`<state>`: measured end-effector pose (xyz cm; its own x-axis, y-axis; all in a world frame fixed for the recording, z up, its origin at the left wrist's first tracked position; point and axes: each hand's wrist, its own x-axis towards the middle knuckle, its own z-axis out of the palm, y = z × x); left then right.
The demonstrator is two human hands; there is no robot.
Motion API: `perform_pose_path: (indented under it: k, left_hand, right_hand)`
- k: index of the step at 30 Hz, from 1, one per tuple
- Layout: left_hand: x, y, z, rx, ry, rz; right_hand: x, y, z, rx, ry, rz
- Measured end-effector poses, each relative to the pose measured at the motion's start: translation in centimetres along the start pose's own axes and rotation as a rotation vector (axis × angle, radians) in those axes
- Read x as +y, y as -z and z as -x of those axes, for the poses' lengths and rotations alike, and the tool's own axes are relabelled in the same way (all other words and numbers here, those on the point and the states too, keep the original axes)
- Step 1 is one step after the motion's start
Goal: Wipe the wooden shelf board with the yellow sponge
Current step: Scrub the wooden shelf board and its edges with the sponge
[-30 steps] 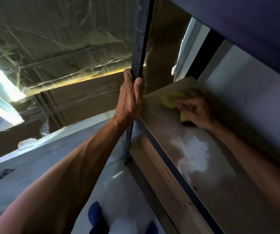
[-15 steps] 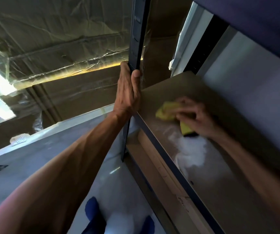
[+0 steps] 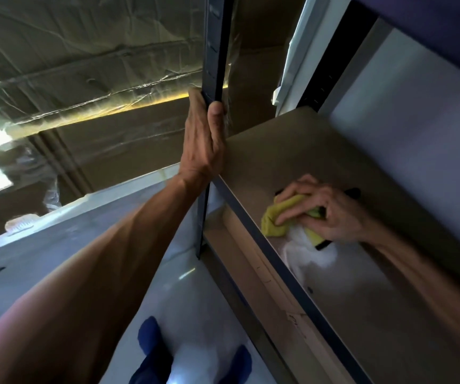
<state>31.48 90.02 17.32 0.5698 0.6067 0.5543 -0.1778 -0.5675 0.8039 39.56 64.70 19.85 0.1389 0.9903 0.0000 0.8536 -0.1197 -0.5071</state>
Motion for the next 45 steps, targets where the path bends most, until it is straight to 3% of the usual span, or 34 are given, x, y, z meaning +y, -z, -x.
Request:
perform_pose_path:
  k: [6, 10, 16, 17, 19, 21, 24, 26, 28, 35, 40, 43, 45]
  left_hand:
    - [0.2, 0.0, 0.2, -0.01, 0.001, -0.051]
    - [0.3, 0.1, 0.4, -0.004, 0.024, -0.058]
    - [0.7, -0.1, 0.3, 0.01, 0.01, -0.023]
    - [0.8, -0.3, 0.3, 0.016, 0.006, -0.021]
    - [0.9, -0.5, 0.4, 0.022, 0.007, -0.025]
    - [1.0, -0.4, 0.4, 0.014, 0.013, -0.025]
    - [1.2, -0.1, 0.3, 0.004, 0.026, -0.021]
    - [1.3, -0.1, 0.3, 0.005, 0.038, -0.022]
    - [1.5, 0.0, 0.3, 0.0, 0.036, -0.019]
    - [1.8, 0.0, 0.4, -0.003, 0.027, -0.016]
    - [1.7, 0.0, 0.4, 0.01, 0.033, -0.034]
    - [1.4, 0.0, 0.3, 0.026, 0.038, -0.035]
    - [1.3, -0.2, 0.3, 0.035, 0.029, -0.024]
  right_hand:
    - [2.5, 1.7, -8.9, 0.317, -0.11, -0.031]
    - [0.8, -1.2, -10.3, 0.197, -0.13, -0.005]
    - [-0.8, 0.0, 0.0, -0.087, 0.017, -0.066]
    - [-0.3, 1.0, 0.3, -0.038, -0.026, -0.092]
    - [2.2, 3.0, -1.0, 0.228, -0.19, -0.101]
    - [6.0, 5.0, -4.1, 0.44, -0.339, 0.075]
    - [9.3, 5.3, -8.1, 0.306, -0.515, 0.313]
    - [9.5, 3.7, -8.7, 0.298, -0.453, 0.347]
    - [7.9, 1.9, -7.3, 0.288, -0.304, 0.222]
    - [2.3, -0.4, 2.3, 0.07, -0.143, 0.02]
    - [6.5, 3.1, 0.7, 0.369, -0.341, 0.048]
    - [6.9, 2.2, 0.1, 0.345, -0.429, 0.077]
    - [4.9, 0.5, 0.8, 0.321, -0.36, 0.06]
